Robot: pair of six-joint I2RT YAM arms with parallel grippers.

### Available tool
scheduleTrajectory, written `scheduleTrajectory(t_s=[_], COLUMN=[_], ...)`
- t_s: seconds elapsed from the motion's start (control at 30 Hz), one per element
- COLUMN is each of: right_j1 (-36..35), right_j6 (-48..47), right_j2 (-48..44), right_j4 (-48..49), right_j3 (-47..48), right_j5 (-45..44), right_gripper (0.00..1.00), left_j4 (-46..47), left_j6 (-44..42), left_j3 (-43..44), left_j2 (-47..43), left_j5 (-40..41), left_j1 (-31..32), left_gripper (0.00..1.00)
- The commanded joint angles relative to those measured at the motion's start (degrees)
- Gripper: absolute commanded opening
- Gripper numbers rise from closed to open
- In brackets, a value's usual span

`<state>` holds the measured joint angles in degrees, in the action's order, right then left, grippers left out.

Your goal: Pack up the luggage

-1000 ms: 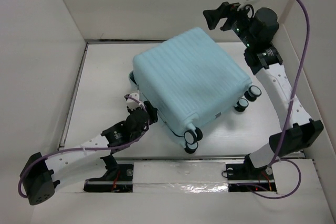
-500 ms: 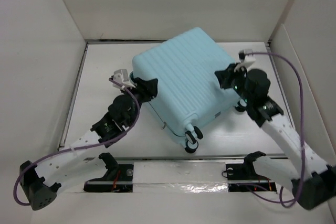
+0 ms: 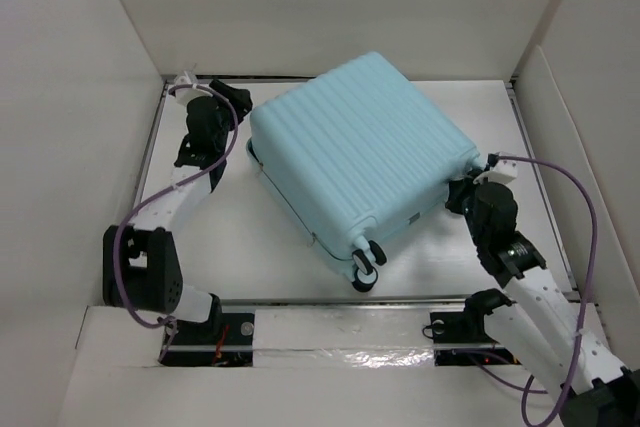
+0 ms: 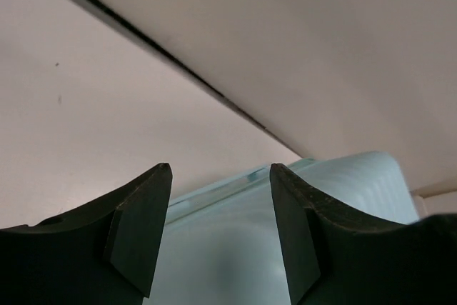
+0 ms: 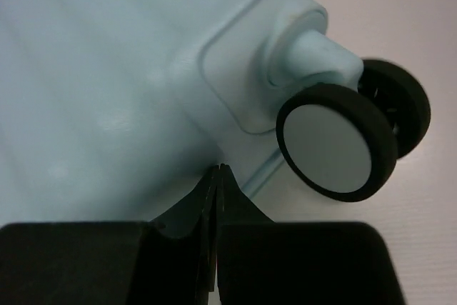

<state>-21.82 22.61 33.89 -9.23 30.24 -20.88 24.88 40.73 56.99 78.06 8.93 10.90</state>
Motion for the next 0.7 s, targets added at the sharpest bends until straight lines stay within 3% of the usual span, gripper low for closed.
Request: scheduleTrajectory(t_s=[0.0, 0.2, 0.5, 0.67], right_j1=[3.5, 7.8, 5.8, 7.0], right_j6=[2.1, -0.2, -0.7, -1.6], right_j2=[4.6, 18.6, 46.7, 46.9], right_j4=[0.0, 13.4, 22.2, 21.6], right_j3=[0.9, 4.4, 22.1, 23.8], right_j5=[0.0, 8.0, 16.6, 14.0], right_gripper=[0.0, 0.0, 0.0, 0.02], left_j4=[3.1, 9.6, 11.5, 10.1], left_j6=[4.6, 7.6, 7.8, 8.3], left_j3=[0.1, -9.6, -24.6, -29.3], left_j2=[4.0, 4.0, -7.9, -14.9], left_j5=[-8.2, -9.7, 4.8, 11.4], left_j1=[-3.6, -4.2, -4.2, -4.7], left_gripper=[0.54, 0.54, 0.53, 0.53])
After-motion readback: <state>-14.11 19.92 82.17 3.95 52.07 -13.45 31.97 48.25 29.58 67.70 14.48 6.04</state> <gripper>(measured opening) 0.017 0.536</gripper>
